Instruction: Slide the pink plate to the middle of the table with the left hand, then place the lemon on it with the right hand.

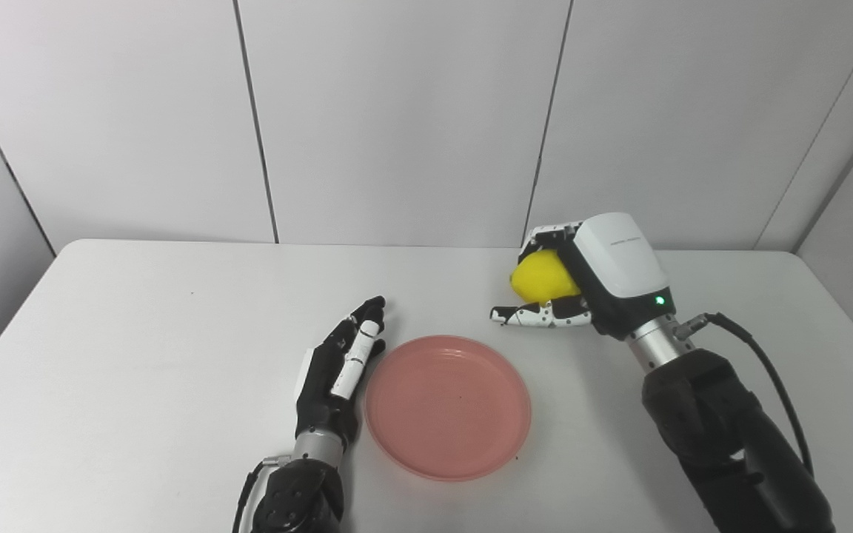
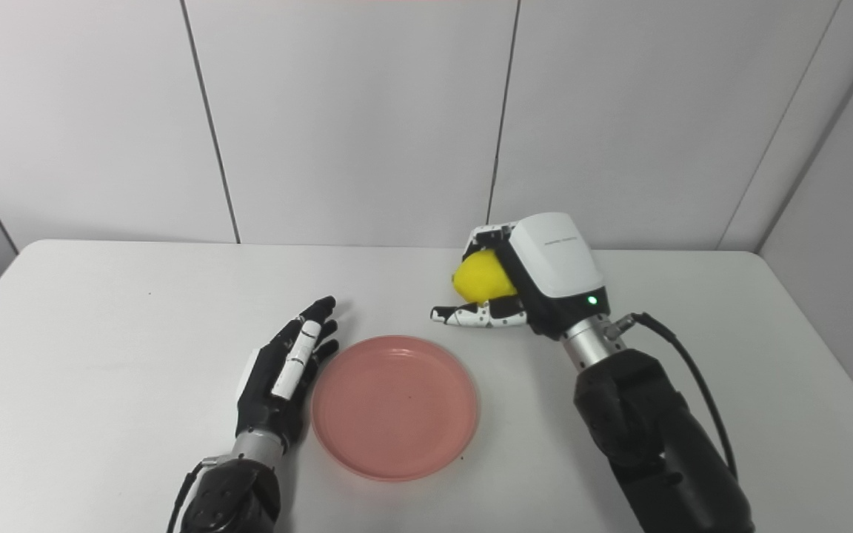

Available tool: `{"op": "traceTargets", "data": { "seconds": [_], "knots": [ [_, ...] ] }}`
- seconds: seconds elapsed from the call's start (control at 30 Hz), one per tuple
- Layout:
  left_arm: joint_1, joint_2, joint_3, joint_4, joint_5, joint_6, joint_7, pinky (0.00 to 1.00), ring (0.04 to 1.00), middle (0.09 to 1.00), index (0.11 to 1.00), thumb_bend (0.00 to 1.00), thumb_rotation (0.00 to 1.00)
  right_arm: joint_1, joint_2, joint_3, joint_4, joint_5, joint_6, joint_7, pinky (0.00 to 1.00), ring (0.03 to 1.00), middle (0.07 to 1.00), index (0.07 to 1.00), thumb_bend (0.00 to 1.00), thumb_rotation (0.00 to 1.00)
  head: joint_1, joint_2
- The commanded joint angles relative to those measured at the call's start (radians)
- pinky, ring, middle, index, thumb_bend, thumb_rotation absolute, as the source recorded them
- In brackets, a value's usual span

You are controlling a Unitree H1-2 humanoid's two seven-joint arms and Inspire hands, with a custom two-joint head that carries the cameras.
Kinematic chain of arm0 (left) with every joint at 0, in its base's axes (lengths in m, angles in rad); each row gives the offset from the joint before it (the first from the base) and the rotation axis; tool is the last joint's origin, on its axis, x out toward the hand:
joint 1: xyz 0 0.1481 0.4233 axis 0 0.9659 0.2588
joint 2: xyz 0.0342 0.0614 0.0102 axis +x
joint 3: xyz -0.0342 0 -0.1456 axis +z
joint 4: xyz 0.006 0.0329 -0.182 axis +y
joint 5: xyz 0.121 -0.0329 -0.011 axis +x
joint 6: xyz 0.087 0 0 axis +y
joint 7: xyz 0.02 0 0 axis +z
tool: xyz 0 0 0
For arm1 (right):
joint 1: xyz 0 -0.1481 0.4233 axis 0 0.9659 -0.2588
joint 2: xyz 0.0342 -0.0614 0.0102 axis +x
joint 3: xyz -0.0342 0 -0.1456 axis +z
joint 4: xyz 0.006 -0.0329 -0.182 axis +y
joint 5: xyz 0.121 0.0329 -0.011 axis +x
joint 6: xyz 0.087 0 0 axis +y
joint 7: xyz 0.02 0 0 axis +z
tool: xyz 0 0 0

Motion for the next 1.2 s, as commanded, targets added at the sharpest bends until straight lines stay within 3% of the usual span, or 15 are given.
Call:
{"op": "traceTargets", "data": {
  "seconds": [0.0, 0.37, 0.63, 0.87, 1.0, 1.17],
  "knots": [
    [0.006, -0.035, 0.001, 0.019, 0.006, 0.014, 0.015, 0.89, 0.886, 0.900, 0.744, 0.62, 0.66, -0.058, 0.006, 0.002, -0.030, 0.022, -0.062, -0.003, 0.15, 0.199, 0.267, 0.315, 0.60, 0.46, 0.001, 0.001],
    [0.005, -0.029, -0.003, 0.027, 0.015, 0.005, 0.015, 0.93, 0.886, 0.903, 0.745, 0.62, 0.67, -0.039, 0.045, 0.046, -0.024, 0.018, -0.074, 0.056, 0.20, 0.261, 0.337, 0.443, 0.59, 0.52, 0.000, 0.002],
    [0.004, -0.030, 0.002, 0.039, 0.010, -0.007, 0.011, 0.93, 0.891, 0.910, 0.749, 0.62, 0.67, -0.032, 0.054, 0.078, -0.016, 0.003, -0.106, 0.051, 0.19, 0.260, 0.330, 0.401, 0.58, 0.54, -0.007, 0.004],
    [0.007, -0.030, -0.001, 0.039, 0.011, -0.011, 0.010, 0.94, 0.902, 0.917, 0.754, 0.62, 0.67, -0.037, 0.065, 0.097, -0.028, 0.011, -0.098, 0.114, 0.22, 0.279, 0.345, 0.416, 0.58, 0.59, -0.008, 0.005],
    [0.005, -0.028, -0.004, 0.048, 0.018, -0.023, 0.010, 0.96, 0.898, 0.920, 0.772, 0.63, 0.70, -0.040, 0.072, 0.096, -0.017, 0.034, -0.108, 0.137, 0.20, 0.263, 0.339, 0.413, 0.59, 0.57, -0.010, 0.005],
    [0.004, -0.028, -0.007, 0.054, 0.026, -0.047, 0.015, 0.90, 0.880, 0.922, 0.760, 0.58, 0.85, -0.040, 0.065, 0.115, 0.001, 0.035, -0.116, 0.175, 0.20, 0.265, 0.340, 0.419, 0.56, 0.52, -0.013, 0.006]
  ]
}}
